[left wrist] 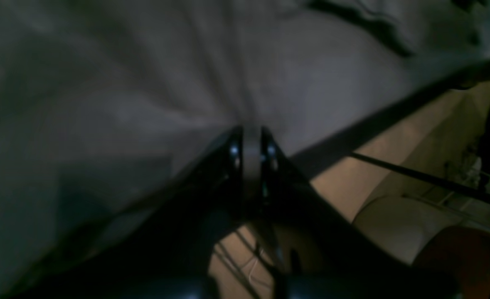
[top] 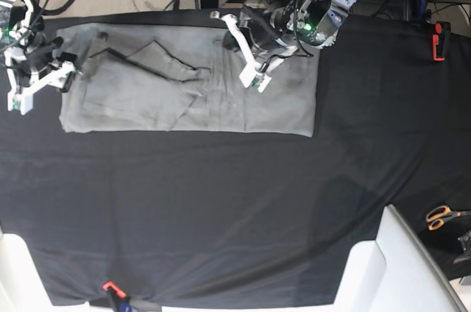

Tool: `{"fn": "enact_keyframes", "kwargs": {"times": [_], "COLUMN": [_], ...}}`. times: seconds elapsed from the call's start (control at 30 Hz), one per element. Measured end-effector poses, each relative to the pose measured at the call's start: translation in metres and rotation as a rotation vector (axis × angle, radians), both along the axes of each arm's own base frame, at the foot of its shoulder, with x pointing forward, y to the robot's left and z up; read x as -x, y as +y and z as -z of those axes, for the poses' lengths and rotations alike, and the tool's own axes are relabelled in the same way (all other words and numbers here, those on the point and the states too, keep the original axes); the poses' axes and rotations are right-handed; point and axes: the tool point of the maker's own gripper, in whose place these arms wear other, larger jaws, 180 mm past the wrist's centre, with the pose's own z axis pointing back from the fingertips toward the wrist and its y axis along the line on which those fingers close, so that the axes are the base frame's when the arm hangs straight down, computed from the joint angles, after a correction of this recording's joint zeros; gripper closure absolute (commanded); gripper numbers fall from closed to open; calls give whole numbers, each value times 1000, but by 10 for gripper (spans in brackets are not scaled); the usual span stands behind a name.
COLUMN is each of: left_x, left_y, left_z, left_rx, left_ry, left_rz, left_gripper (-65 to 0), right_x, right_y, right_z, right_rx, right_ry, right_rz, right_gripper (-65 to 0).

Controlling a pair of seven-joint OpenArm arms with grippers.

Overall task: Fold the T-shirt properly
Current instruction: 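Release the folded end and lift the left gripper away, then grasp the opposite end with the right gripper and fold it over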

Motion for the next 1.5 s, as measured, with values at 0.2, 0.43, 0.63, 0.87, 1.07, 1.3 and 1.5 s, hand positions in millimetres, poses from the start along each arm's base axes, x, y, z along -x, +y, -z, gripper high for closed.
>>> {"fn": "enact_keyframes", "kwargs": {"times": [0.2,0.43,0.63,0.87,1.07,1.3,1.5], "left_x": [-9,-39,-3,16,22,31,31], "left_y": [19,113,223,265,279,285,285], "left_z": [-9,-69,-74,-97,-98,-82,-83], "left_rx": [-31,-94,-279,-306,-312,-307,-307], "left_ry": [-40,-222,-203,-276,-281,-231,-233], "left_rz": [5,-230,-411,-393,-443,-469,-469], "left_gripper": [0,0,0,0,0,0,0], "right_x": [-1,-18,-3,16,14,2,2], "right_y": [-6,-18,-29,-23,-16,25,30], "right_z": [-3,-43,-19,26,33,36,36], "right_rx": [3,-191,-346,-490,-517,-562,-576], "right_ry": [-7,-219,-138,-6,7,16,10], "right_rz": [19,-55,-93,-7,-16,-132,-128], "right_gripper": [-327,-429,-498,-500,-498,-495,-495]}}
